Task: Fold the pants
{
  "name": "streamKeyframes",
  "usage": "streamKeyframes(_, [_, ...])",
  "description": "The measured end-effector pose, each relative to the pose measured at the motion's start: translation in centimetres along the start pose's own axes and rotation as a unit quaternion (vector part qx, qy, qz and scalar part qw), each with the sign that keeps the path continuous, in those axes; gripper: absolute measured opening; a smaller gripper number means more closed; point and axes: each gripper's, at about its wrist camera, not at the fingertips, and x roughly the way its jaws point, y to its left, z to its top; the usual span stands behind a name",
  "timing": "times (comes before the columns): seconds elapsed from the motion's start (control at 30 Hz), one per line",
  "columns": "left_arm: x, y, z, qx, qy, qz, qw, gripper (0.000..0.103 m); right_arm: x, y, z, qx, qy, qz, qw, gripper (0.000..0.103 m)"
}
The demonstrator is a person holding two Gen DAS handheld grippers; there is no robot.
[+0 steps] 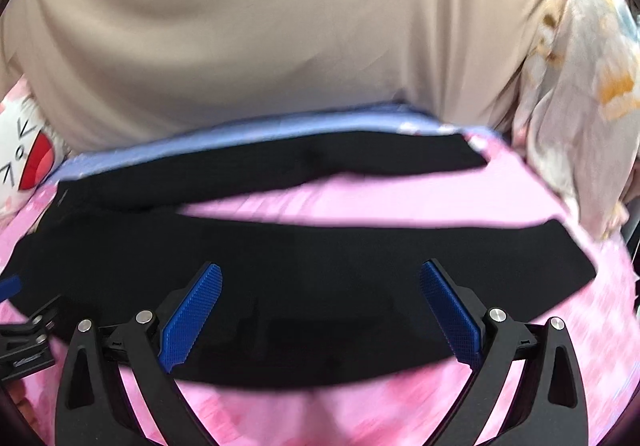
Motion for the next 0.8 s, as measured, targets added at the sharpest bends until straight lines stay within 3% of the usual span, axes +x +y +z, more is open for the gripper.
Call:
streamKeyframes(0.1, [0.4, 0.8, 0.6, -0.007, -0.004, 0.009, 0.9999, 0.098, 0.0, -4.5, 2.3, 0.022, -0.016, 0.008, 1.0, 0.098])
streamKeyframes(0.23, [1.1, 1.0, 1.1, -0.013, -0.003, 0.017, 0.9998, 0.098, 1.1, -7.8, 4.1, 0.038, -0.008, -0.024, 0.999, 0.098])
streamKeyframes(0.33, [1.1, 1.5, 1.8, -0.019, -0.02, 0.025, 0.9993, 0.098, 2.9, -9.2, 5.2, 0.027, 0.012, 0.001, 1.0, 0.098])
streamKeyframes(0.43, [1.6, 3.8, 3.8, -0.045, -0.028, -0.009, 0.9986, 0.098, 8.2, -13.4, 7.5, 0.067, 0.058, 0.012, 0.996, 0.098])
streamKeyframes(0.5, [2.7, 5.7, 5.3, -0.06, -0.016, -0.028, 0.9977, 0.098, 12.1, -16.9, 8.9, 0.106, 0.085, 0.04, 0.99, 0.098])
streamKeyframes(0.53, [3.7, 7.0, 6.3, -0.07, -0.008, -0.033, 0.997, 0.098, 14.3, -18.7, 9.9, 0.118, 0.097, 0.032, 0.988, 0.098])
streamKeyframes(0.7, [7.6, 11.7, 10.2, -0.068, -0.022, 0.023, 0.9972, 0.098, 21.4, -22.1, 13.8, 0.086, 0.109, -0.003, 0.99, 0.098])
streamKeyframes(0.8, [11.4, 14.4, 12.7, -0.047, 0.002, 0.045, 0.9979, 0.098, 24.7, -23.3, 14.9, 0.099, 0.118, 0.0, 0.988, 0.098])
